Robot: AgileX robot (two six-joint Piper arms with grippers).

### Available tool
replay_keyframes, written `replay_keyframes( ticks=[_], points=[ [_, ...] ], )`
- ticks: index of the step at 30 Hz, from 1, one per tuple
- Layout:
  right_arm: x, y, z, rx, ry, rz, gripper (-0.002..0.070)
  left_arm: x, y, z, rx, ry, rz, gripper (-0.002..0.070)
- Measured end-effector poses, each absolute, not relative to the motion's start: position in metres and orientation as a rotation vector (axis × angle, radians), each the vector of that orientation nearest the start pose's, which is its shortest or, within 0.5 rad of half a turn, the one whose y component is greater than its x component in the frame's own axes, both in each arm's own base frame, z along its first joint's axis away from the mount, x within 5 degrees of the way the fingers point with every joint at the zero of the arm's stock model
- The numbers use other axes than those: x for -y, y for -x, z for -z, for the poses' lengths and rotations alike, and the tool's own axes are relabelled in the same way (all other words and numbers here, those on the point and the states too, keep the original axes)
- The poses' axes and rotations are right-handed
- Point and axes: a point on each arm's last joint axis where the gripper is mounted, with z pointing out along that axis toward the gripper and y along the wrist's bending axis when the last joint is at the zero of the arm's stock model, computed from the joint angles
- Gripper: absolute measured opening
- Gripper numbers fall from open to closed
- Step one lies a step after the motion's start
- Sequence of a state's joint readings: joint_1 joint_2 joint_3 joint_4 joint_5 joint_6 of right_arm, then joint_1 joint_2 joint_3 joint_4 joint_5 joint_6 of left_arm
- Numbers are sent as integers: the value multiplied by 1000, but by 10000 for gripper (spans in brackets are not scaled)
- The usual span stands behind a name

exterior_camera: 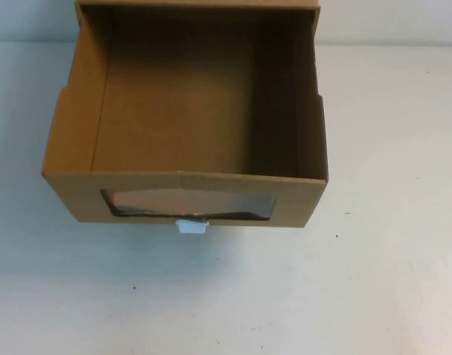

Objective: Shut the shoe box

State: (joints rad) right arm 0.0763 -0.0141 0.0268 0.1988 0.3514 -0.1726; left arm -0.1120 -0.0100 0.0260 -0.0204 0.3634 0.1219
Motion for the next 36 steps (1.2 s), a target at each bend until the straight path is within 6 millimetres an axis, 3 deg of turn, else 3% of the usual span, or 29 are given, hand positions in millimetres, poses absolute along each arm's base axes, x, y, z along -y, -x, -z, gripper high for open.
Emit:
replay_keyframes(
  ticks=[12, 14, 19, 25, 27, 30, 33, 36],
  points=[
    [-10, -52, -174, -1840, 105, -126, -11, 7, -53, -173, -1845, -186, 34, -2],
    [-10, -52, -174, -1840, 105, -126, -11, 9, -53, -176, -1819, -91, 139, -2],
    [-10, -52, -174, -1840, 105, -126, -12, 13, -55, -193, -1623, 367, 617, -2],
    [-10, -52, -174, -1840, 105, -126, -11, 6, -56, -209, -1447, 497, 712, -2],
    [-10, -52, -174, -1840, 105, -126, -11, 10, -53, -226, -1465, 434, 706, -2],
    [-10, -52, -174, -1840, 105, -126, -12, 16, -54, -267, -1565, 251, 601, -2],
    [-10, -52, -174, -1840, 105, -126, -12, 21, -65, -318, -1661, 79, 476, -2],
    [-10, -52, -174, -1840, 105, -126, -11, 25, -90, -376, -1686, -54, 359, -2]
  ],
)
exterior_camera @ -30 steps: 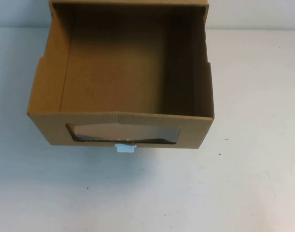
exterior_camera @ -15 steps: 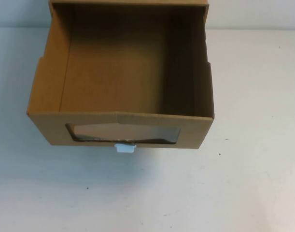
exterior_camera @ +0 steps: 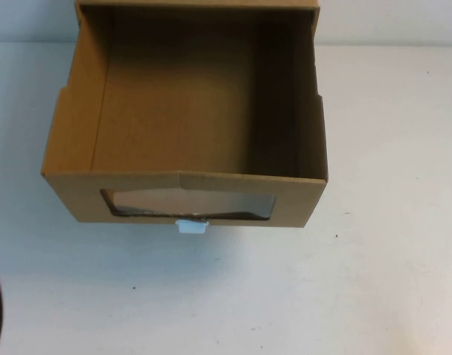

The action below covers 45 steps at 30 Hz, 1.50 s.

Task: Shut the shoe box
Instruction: Press the shoe box with left arm, then close the shoe box with your right arm

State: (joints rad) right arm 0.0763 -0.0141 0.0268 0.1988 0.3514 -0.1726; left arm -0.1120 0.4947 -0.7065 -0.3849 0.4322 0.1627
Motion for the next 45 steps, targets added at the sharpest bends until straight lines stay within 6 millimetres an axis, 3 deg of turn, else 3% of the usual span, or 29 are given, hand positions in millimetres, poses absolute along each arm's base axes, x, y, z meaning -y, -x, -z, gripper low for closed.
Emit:
replay_keyframes(
  ticks=[5, 10, 14, 17, 22, 27, 36, 40, 45],
  points=[
    [-10, -52, -174, -1840, 105, -126, -11, 37, -162, -452, -1776, -204, 294, -2],
    [-10, -52, -174, -1840, 105, -126, -11, 56, -259, -486, -1902, -399, 305, -2],
    [-10, -52, -174, -1840, 105, -126, -11, 74, -337, -479, -1967, -517, 396, -2],
    [-10, -52, -174, -1840, 105, -126, -11, 89, -389, -459, -2015, -590, 492, -2],
    [-10, -52, -174, -1840, 105, -126, -11, 108, -445, -431, -2038, -667, 575, -2],
    [-10, -52, -174, -1840, 105, -126, -11, 111, -468, -405, -2071, -687, 572, -2],
    [-10, -53, -175, -1824, 109, -112, -12, 113, -469, -404, -2071, -703, 565, -2],
    [-9, -55, -188, -1680, 34, -156, -12, 113, -468, -405, -2070, -709, 553, -2],
    [-2, -56, -209, -1446, -208, -318, -12, 113, -467, -405, -2075, -717, 542, -2]
  ],
)
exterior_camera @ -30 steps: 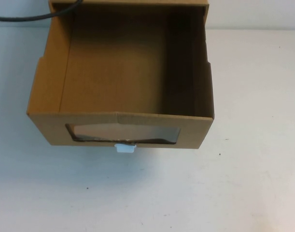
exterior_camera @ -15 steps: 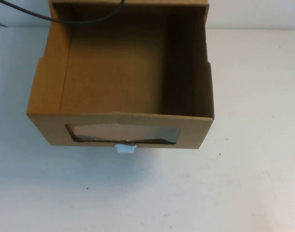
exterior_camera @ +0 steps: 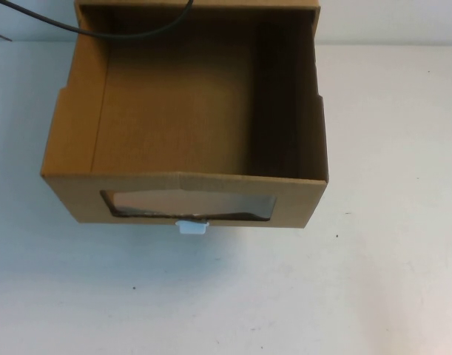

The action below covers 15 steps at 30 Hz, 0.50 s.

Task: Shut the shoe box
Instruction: Close the shoe box with your right arm

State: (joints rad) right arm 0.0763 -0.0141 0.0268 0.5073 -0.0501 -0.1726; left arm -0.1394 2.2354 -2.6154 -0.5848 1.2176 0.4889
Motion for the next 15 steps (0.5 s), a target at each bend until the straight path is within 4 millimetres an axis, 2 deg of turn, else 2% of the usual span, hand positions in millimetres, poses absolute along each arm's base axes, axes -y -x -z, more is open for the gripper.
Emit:
replay_keyframes(
  ticks=[7, 10, 13, 15],
  points=[
    [7, -54, -220, -1285, -352, -367, -12, 113, -467, -405, -2074, -717, 540, -2],
    [7, -54, -220, -1272, -428, -456, -12, 113, -467, -405, -2075, -718, 540, -2],
    [1, -55, -215, -1367, -435, -542, -11, 113, -467, -405, -2077, -719, 531, -2],
    [-8, -55, -223, -1487, -393, -601, -11, 111, -467, -406, -2079, -719, 512, -2]
  ],
)
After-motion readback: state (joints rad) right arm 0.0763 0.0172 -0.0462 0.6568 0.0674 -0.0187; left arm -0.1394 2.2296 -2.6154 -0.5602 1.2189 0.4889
